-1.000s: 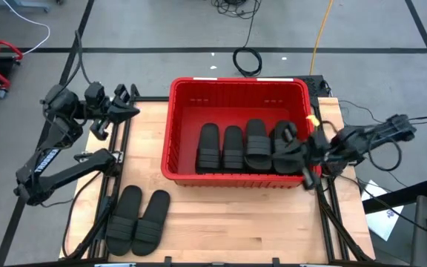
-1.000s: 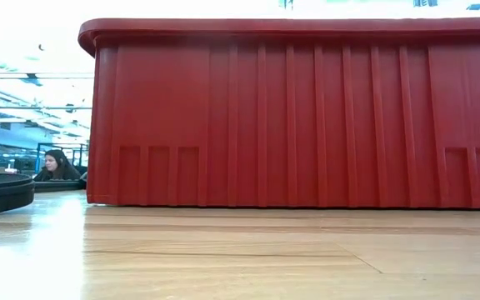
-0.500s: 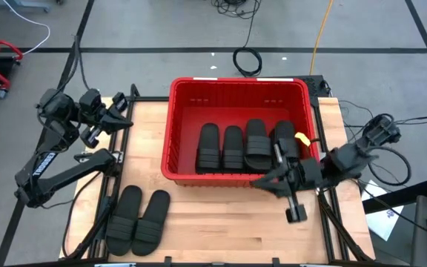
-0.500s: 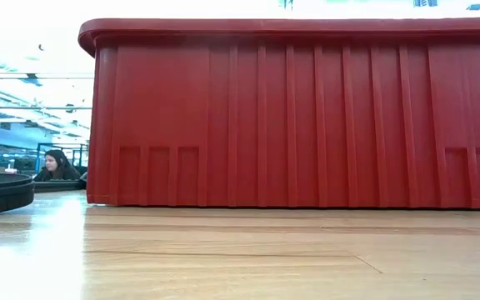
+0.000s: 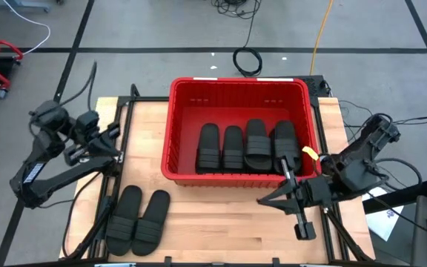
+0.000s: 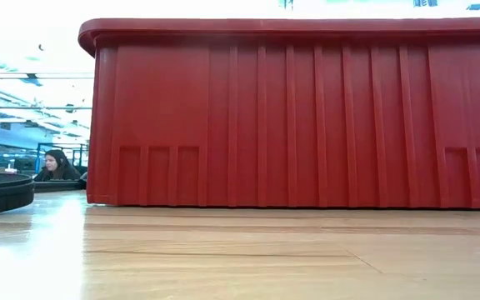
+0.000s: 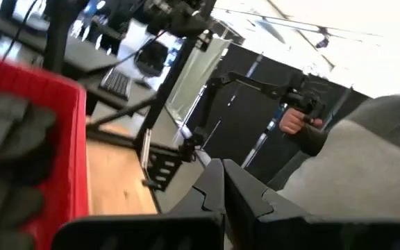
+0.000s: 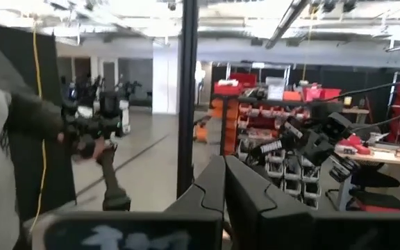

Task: Pick and place slides into bin
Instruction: Put the black slide into the red bin

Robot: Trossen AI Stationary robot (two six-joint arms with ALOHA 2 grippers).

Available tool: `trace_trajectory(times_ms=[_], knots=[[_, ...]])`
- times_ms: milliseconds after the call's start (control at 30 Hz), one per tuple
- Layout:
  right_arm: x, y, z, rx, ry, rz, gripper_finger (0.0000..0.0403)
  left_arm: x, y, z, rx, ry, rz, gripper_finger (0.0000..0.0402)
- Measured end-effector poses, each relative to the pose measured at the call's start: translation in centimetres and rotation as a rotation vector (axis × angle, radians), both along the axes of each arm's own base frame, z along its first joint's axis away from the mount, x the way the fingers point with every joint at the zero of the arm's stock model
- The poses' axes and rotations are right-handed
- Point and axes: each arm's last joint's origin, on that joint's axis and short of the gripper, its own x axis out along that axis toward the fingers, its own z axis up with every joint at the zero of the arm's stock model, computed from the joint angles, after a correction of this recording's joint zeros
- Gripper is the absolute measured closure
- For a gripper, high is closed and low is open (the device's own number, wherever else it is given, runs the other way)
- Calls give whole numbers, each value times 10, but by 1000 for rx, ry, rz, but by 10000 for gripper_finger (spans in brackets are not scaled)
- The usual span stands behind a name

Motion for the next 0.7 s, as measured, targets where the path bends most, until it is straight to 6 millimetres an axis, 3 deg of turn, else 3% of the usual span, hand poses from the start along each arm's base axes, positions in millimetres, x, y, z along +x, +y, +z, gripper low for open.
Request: trace_trajectory(times_ms=[233, 400, 700], knots=[[-12, -11, 3, -6, 44, -21, 403, -18, -16, -21, -155, 154, 67, 401], [-15, -23, 6, -17, 53, -47, 403, -6, -4, -29, -178, 242, 157, 401], [-13, -33, 8, -16, 50, -75, 403, 10, 3, -61, -145, 553, 57, 401]])
